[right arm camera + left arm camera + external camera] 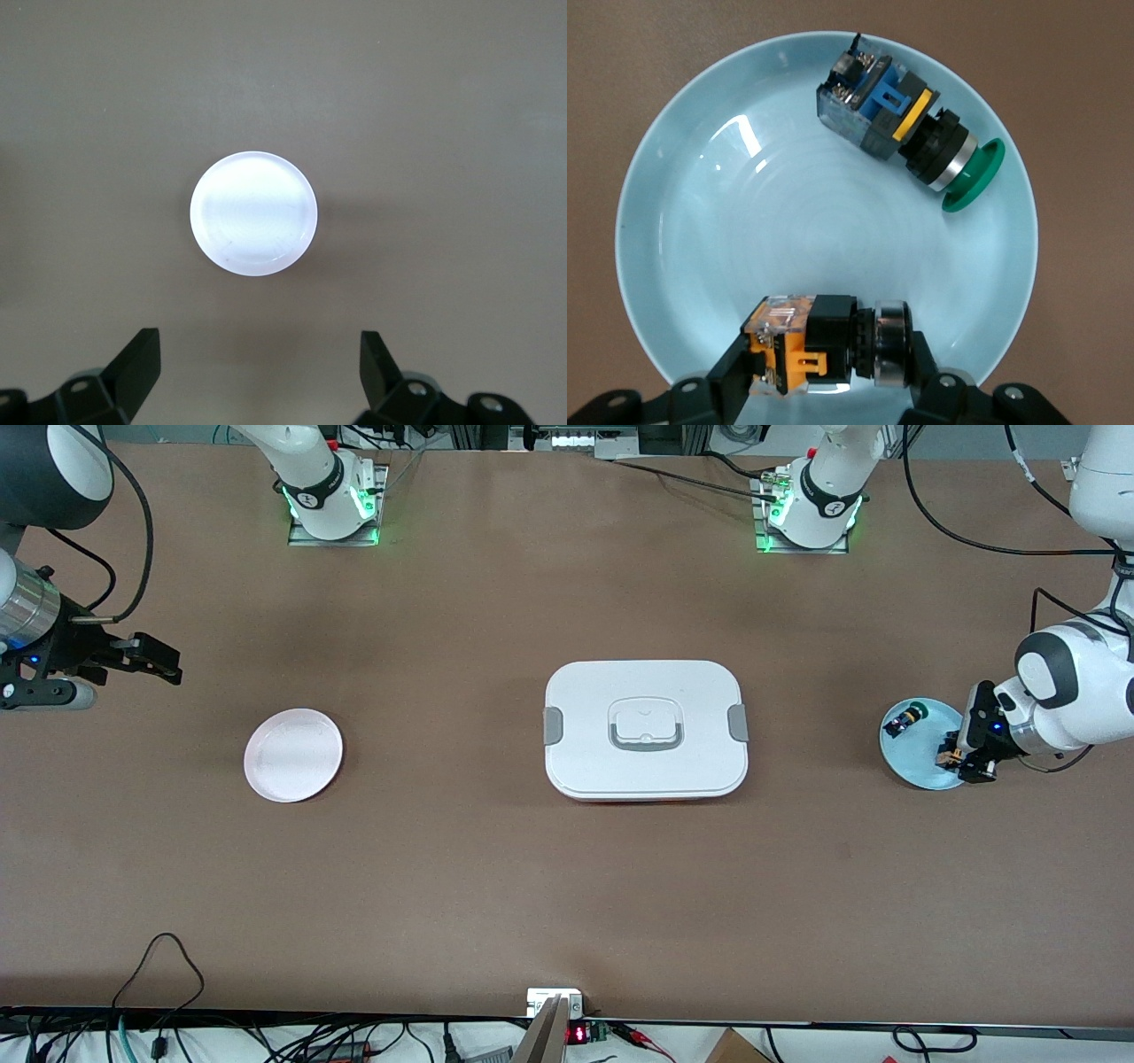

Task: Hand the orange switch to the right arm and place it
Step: 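Lower the left gripper and grasp the orange switch in the dish, then lift the orange switch with the left gripper while the right gripper rises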

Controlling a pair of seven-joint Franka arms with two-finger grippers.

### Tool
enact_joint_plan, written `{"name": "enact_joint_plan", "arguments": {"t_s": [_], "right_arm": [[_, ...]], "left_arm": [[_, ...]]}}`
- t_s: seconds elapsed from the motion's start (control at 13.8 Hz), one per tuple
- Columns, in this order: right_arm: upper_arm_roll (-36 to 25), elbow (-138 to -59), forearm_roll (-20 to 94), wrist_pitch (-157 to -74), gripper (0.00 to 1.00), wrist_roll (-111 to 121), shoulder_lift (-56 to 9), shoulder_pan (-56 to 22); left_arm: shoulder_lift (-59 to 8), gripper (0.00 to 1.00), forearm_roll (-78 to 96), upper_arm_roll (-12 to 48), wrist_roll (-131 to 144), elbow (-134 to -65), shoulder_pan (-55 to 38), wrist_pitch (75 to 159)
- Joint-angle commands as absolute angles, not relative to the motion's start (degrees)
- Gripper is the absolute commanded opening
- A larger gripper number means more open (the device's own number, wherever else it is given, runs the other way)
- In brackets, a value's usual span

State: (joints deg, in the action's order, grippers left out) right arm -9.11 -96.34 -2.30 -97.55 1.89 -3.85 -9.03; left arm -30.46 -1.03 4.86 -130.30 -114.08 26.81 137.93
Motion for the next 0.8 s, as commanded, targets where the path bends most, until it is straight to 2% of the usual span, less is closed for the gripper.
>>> {"name": "enact_joint_plan", "arguments": {"t_s": [0.0,0.15,0.29,0.51,0.73], "right_arm": [[-9.5,-96.1,0.3,-96.6,1.00,2.7,-3.4,-9.6],[-9.5,-96.3,4.2,-96.4,1.00,2.8,-3.6,-9.4],[-9.5,-96.3,8.2,-96.5,1.00,3.1,-4.5,-9.5],[-8.5,-96.6,14.0,-94.5,1.00,6.1,-6.3,-11.8],[-8.5,-96.4,26.9,-93.3,1.00,6.5,-7.4,-12.4]], "left_arm": [[-30.2,0.12,0.6,5.7,-132.3,-114.3,27.5,138.4],[-29.1,0.00,4.6,6.0,-131.8,-114.0,27.5,137.0],[-27.7,0.00,11.5,6.8,-131.8,-113.6,27.2,133.4],[-25.8,0.00,27.5,10.1,-132.2,-113.2,27.0,123.2],[-25.4,0.00,44.2,13.3,-132.3,-111.5,25.8,115.7]]}}
